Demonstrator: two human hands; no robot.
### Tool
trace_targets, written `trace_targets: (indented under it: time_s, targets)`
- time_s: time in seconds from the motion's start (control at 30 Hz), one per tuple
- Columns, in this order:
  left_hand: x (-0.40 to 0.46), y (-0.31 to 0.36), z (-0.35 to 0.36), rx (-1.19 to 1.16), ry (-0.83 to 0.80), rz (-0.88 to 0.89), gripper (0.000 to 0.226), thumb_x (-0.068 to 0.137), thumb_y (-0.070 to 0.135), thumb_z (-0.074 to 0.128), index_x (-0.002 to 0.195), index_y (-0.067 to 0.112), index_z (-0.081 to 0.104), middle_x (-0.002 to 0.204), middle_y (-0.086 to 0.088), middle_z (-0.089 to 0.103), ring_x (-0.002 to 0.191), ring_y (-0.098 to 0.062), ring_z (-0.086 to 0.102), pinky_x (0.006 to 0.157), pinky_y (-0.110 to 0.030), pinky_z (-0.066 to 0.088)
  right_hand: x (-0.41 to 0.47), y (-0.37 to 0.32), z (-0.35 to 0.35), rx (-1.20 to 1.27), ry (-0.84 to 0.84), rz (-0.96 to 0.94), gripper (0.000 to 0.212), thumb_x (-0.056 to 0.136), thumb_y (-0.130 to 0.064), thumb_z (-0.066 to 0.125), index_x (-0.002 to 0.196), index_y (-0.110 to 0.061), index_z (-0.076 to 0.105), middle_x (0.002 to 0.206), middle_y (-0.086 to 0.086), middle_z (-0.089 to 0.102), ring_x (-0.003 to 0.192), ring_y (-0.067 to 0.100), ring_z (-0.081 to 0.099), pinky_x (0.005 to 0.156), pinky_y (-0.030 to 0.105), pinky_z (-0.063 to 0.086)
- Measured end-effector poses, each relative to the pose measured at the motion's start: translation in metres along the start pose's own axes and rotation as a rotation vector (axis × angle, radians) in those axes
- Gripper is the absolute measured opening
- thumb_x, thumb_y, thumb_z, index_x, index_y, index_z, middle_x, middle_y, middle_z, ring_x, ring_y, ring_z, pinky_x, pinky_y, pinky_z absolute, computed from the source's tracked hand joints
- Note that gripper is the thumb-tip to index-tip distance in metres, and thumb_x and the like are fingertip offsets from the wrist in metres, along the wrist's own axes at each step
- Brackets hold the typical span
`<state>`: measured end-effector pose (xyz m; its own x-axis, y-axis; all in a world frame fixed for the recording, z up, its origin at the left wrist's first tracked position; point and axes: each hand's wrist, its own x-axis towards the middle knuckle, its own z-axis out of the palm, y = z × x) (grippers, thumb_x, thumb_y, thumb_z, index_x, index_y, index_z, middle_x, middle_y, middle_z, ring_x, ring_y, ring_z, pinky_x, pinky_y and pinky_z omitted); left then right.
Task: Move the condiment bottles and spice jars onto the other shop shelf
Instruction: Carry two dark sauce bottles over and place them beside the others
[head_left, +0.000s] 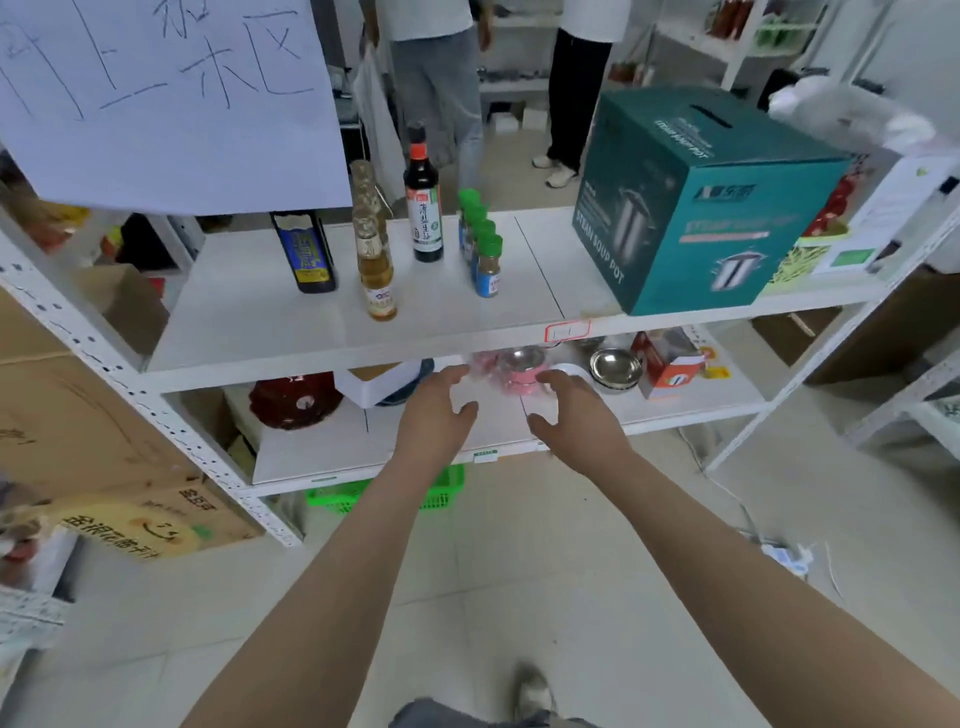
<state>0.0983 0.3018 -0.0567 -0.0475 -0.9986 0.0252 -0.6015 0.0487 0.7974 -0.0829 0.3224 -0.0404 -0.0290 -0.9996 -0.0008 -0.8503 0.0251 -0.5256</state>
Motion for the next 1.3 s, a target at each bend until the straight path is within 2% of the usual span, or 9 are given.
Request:
trace_targets:
  time_s: [0.07, 0.2, 0.3, 0.5, 0.7, 0.9, 1.0, 1.13, 1.3]
  targets:
    - [0.02, 0.006, 0.003, -0.031, 0.053, -0.029, 0.048, 0.088, 0.013, 0.062, 0.134, 0.016, 0.05, 0.133, -0.005, 0.055, 0.124, -0.02, 0.051, 0.101, -0.025, 0.037, 0.027, 0.005, -0.011, 0.007, -0.012, -0.046, 0.052, 0.084, -0.025, 0.062, 0.133, -0.017, 0.046, 0.128, 0.008, 0.053, 0.116, 0.026, 0.052, 0.088, 0.036, 0.047]
    - [0.051, 0.015, 0.004, -0.031, 0.134, -0.077, 0.046, 0.089, 0.013, 0.061, 0.133, 0.016, 0.051, 0.13, -0.005, 0.055, 0.12, -0.02, 0.051, 0.093, -0.02, 0.036, 0.076, 0.007, -0.028, 0.047, -0.015, -0.107, 0.051, 0.084, -0.021, 0.061, 0.133, -0.018, 0.047, 0.127, 0.008, 0.054, 0.116, 0.025, 0.052, 0.09, 0.036, 0.045]
    - [0.081, 0.022, 0.002, -0.061, 0.164, -0.08, 0.046, 0.089, 0.012, 0.061, 0.134, 0.014, 0.05, 0.131, -0.007, 0.054, 0.119, -0.021, 0.052, 0.095, -0.024, 0.039, 0.112, 0.001, -0.04, 0.082, -0.006, -0.144, 0.053, 0.085, -0.024, 0.061, 0.135, -0.02, 0.045, 0.126, 0.008, 0.053, 0.105, 0.021, 0.056, 0.089, 0.034, 0.045]
    - [0.158, 0.028, -0.003, -0.134, 0.234, -0.101, 0.051, 0.089, 0.014, 0.061, 0.138, 0.013, 0.045, 0.137, -0.006, 0.05, 0.12, -0.021, 0.051, 0.098, -0.026, 0.039, 0.198, -0.015, -0.059, 0.092, 0.033, -0.227, 0.054, 0.085, -0.027, 0.062, 0.135, -0.021, 0.045, 0.126, 0.008, 0.055, 0.113, 0.024, 0.055, 0.089, 0.033, 0.045]
    - [0.236, 0.02, -0.009, -0.177, 0.298, -0.176, 0.058, 0.089, 0.023, 0.062, 0.141, 0.014, 0.04, 0.138, -0.005, 0.05, 0.121, -0.023, 0.052, 0.103, -0.04, 0.043, 0.285, -0.044, -0.068, 0.091, 0.021, -0.301, 0.055, 0.084, -0.029, 0.064, 0.135, -0.02, 0.046, 0.127, 0.008, 0.056, 0.114, 0.024, 0.055, 0.091, 0.034, 0.046]
    - [0.288, 0.019, -0.013, -0.152, 0.36, -0.175, 0.058, 0.09, 0.021, 0.061, 0.142, 0.01, 0.037, 0.141, -0.009, 0.046, 0.127, -0.024, 0.046, 0.094, -0.023, 0.032, 0.367, -0.081, -0.065, 0.102, -0.047, -0.385, 0.055, 0.085, -0.031, 0.067, 0.134, -0.015, 0.047, 0.129, 0.012, 0.056, 0.119, 0.025, 0.053, 0.094, 0.03, 0.041]
    - [0.316, 0.016, -0.009, -0.132, 0.351, -0.16, 0.062, 0.089, 0.022, 0.063, 0.142, 0.009, 0.033, 0.141, -0.013, 0.042, 0.131, -0.028, 0.038, 0.099, -0.027, 0.031, 0.408, -0.094, -0.056, 0.091, -0.077, -0.45, 0.058, 0.084, -0.032, 0.069, 0.134, -0.012, 0.048, 0.133, 0.011, 0.055, 0.123, 0.024, 0.052, 0.096, 0.03, 0.039]
    - [0.35, 0.006, -0.008, -0.162, 0.408, -0.243, 0.07, 0.089, 0.023, 0.063, 0.146, 0.006, 0.025, 0.147, -0.015, 0.034, 0.135, -0.028, 0.033, 0.107, -0.033, 0.029, 0.452, -0.104, -0.041, 0.059, -0.136, -0.527, 0.065, 0.083, -0.032, 0.071, 0.138, -0.01, 0.044, 0.141, 0.008, 0.05, 0.128, 0.024, 0.048, 0.104, 0.032, 0.036]
    - [0.376, -0.007, -0.006, -0.215, 0.45, -0.289, 0.076, 0.091, 0.026, 0.062, 0.15, 0.007, 0.017, 0.154, -0.012, 0.026, 0.141, -0.026, 0.026, 0.112, -0.035, 0.025, 0.482, -0.11, -0.017, 0.143, -0.2, -0.562, 0.059, 0.079, -0.03, 0.075, 0.13, -0.011, 0.051, 0.135, 0.006, 0.057, 0.124, 0.022, 0.052, 0.104, 0.035, 0.04]
